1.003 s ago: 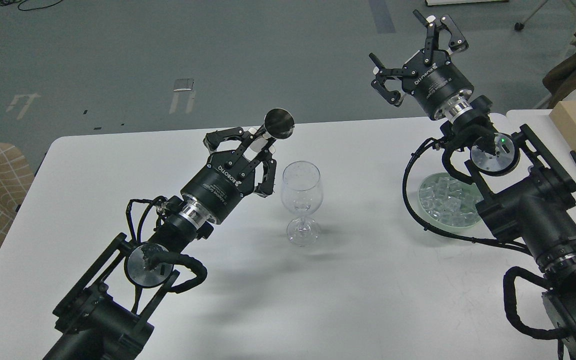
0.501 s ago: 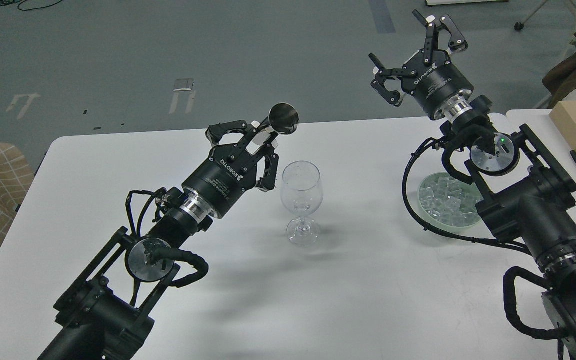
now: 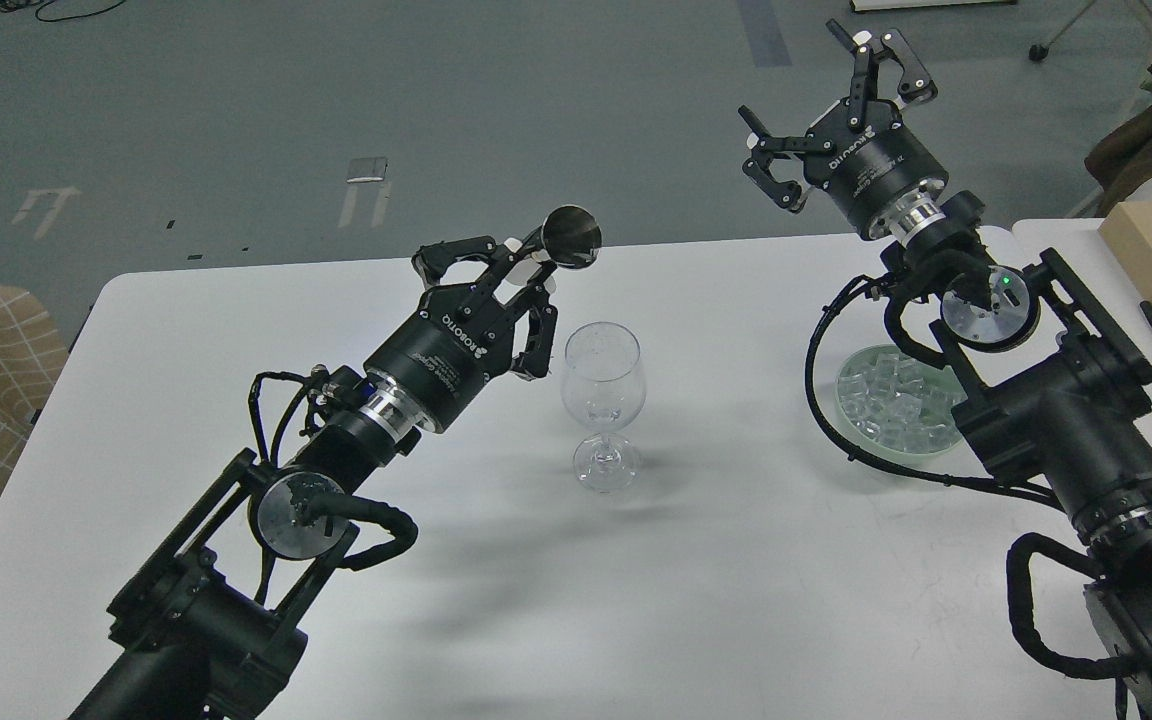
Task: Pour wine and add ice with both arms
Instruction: 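Raise the jigger above the wine glass rim with the left gripper, then tilt the jigger over the wine glass with the left gripper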
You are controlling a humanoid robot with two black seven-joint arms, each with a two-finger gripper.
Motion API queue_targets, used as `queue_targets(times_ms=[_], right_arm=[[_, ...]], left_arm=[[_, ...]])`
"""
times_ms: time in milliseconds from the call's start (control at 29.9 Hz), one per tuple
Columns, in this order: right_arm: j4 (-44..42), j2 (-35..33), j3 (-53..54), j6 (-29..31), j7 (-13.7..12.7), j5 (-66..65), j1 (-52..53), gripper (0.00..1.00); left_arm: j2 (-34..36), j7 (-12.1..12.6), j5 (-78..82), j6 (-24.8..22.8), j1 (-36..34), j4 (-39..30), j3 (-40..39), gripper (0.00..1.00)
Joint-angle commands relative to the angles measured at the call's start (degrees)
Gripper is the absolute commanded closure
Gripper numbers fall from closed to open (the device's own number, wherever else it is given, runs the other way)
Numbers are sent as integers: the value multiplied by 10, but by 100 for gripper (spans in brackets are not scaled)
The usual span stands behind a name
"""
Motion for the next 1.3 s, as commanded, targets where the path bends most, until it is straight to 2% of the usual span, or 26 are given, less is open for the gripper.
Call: queue_targets(times_ms=[0, 201, 1270], right_arm=[[0, 1, 0, 0, 0, 0, 0, 0], [0, 1, 1, 0, 0, 0, 1, 0], [0, 0, 1, 0, 0, 0, 3, 0]], left_arm=[[2, 0, 18, -1, -1, 0, 0, 99], [0, 6, 30, -1, -2, 0, -1, 99], [15, 7, 69, -2, -38, 0, 22, 99]])
